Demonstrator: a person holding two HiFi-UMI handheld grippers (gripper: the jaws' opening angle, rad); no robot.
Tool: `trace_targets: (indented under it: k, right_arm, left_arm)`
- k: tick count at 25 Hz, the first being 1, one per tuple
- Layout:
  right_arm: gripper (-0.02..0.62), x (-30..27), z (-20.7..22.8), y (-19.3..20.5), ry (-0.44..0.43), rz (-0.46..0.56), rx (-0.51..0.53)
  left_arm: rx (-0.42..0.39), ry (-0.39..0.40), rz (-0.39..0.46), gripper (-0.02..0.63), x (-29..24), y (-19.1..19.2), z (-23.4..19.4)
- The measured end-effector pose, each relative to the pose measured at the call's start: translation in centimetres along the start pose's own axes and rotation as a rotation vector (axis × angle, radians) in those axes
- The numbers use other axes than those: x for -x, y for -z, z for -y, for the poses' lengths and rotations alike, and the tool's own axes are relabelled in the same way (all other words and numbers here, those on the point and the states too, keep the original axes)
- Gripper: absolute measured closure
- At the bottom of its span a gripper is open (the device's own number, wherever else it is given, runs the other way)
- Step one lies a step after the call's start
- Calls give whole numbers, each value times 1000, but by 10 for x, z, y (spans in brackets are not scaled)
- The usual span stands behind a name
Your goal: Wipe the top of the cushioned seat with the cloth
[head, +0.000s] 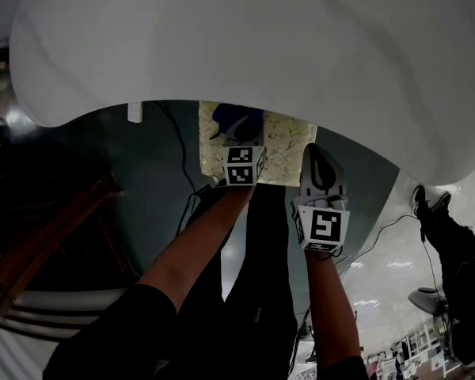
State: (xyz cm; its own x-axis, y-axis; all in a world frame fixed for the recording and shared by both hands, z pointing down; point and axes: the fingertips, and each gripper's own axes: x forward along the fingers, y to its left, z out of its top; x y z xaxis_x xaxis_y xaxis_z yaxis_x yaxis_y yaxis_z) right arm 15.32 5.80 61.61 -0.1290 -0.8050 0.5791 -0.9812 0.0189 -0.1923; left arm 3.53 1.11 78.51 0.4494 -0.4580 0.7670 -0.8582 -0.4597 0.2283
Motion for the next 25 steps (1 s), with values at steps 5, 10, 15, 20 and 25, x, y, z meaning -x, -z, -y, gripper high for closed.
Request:
trace_targets:
  k: [5,10,15,20,25]
  right_arm:
    - [557,6,12,1,42,7,-28]
    - [557,7,26,-2,61,-2,-42]
    - [557,11,39,0,83,11,-80]
    - [557,12,52,8,132,4,-102]
    - [557,14,56,22,139,-4,-110]
  left_arm:
    - [-8,23,-12,523,2,3,13]
    - [-20,35,-19,523,-6,-3,32]
    - [-12,33,-13,523,-10,-6,43]
    - [-30,72,-17,523,-16,-3,59]
    - [-43,89,-21,523,-23,7,67]
